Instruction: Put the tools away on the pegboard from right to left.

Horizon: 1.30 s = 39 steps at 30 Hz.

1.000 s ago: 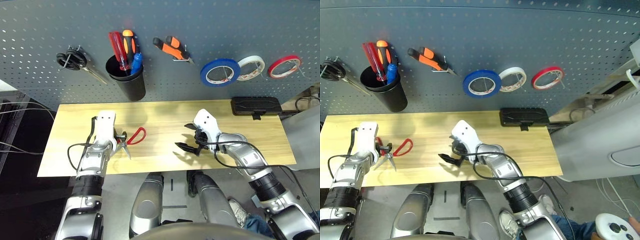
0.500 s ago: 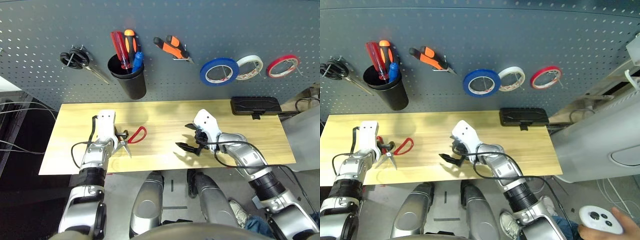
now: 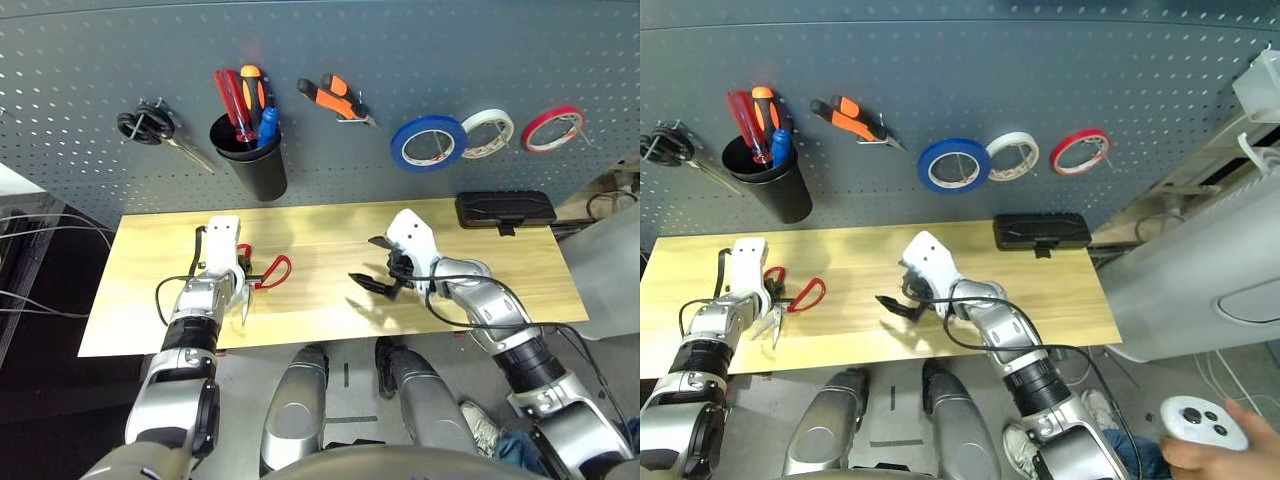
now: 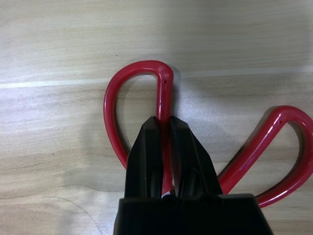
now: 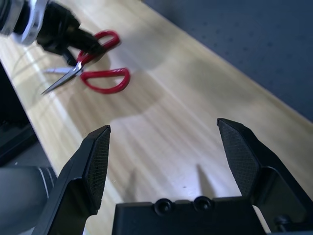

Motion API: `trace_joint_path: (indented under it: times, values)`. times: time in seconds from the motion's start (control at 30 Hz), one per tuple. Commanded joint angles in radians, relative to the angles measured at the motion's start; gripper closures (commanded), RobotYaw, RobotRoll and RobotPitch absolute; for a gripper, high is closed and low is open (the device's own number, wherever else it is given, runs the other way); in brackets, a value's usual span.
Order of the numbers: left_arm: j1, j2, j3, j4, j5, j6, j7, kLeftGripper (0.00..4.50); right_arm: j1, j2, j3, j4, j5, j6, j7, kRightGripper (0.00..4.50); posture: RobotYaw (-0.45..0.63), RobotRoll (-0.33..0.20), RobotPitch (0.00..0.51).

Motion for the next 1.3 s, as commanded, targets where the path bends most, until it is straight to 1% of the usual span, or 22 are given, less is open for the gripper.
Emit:
trace_joint_path:
  times: [0.03, 0.13, 0.23, 0.27, 0.37, 0.53, 0.67, 0.73, 0.93, 1.13, 1.3]
  values:
    - [0.109, -0.02, 0.005, -0.125, -0.005, 0.029, 0.019, 4.42, 0.009, 0.002, -0.003, 0.013, 0.002, -0.017, 0.006, 0.0, 0.12, 0.0, 0.276]
    - [0.23, -0.034, 0.017, -0.33, -0.012, 0.011, 0.024, 4.42, 0.006, 0.004, -0.003, 0.009, 0.005, -0.026, 0.012, 0.0, 0.14, 0.0, 0.272]
    - [0.326, -0.038, 0.012, -0.49, 0.0, -0.048, 0.027, 4.42, -0.006, 0.006, -0.004, 0.015, 0.005, -0.041, 0.018, 0.0, 0.15, 0.0, 0.268]
    - [0.344, -0.037, 0.008, -0.519, 0.006, -0.061, 0.028, 4.42, -0.009, 0.007, -0.004, 0.018, 0.006, -0.044, 0.02, 0.0, 0.15, 0.0, 0.268]
    - [0.412, -0.038, 0.001, -0.607, 0.018, -0.191, 0.02, 4.42, -0.027, 0.013, -0.006, 0.029, 0.008, -0.07, 0.03, 0.0, 0.17, 0.0, 0.267]
    - [0.469, -0.035, 0.019, -0.649, 0.043, -0.419, 0.036, 4.42, -0.072, 0.048, -0.01, 0.012, 0.032, -0.094, 0.042, 0.0, 0.18, 0.0, 0.261]
    - [0.486, -0.024, 0.039, -0.637, 0.062, -0.595, 0.048, 4.42, -0.111, 0.079, -0.011, -0.014, 0.055, -0.087, 0.054, 0.0, 0.18, 0.0, 0.261]
    - [0.489, -0.013, 0.049, -0.658, 0.081, -0.686, 0.058, 4.42, -0.131, 0.092, -0.013, -0.032, 0.072, -0.075, 0.061, 0.0, 0.18, 0.0, 0.261]
    - [0.463, 0.03, 0.107, -0.689, 0.109, -0.883, 0.079, 4.42, -0.167, 0.109, -0.021, -0.087, 0.123, -0.032, 0.067, 0.0, 0.18, 0.0, 0.261]
    - [0.385, 0.089, 0.16, -0.692, 0.116, -0.941, 0.084, 4.42, -0.201, 0.123, -0.036, -0.098, 0.158, -0.032, 0.068, 0.0, 0.19, 0.0, 0.258]
    - [0.347, 0.109, 0.164, -0.72, 0.131, -0.95, 0.081, 4.42, -0.211, 0.126, -0.04, -0.089, 0.159, -0.041, 0.073, 0.0, 0.19, 0.0, 0.255]
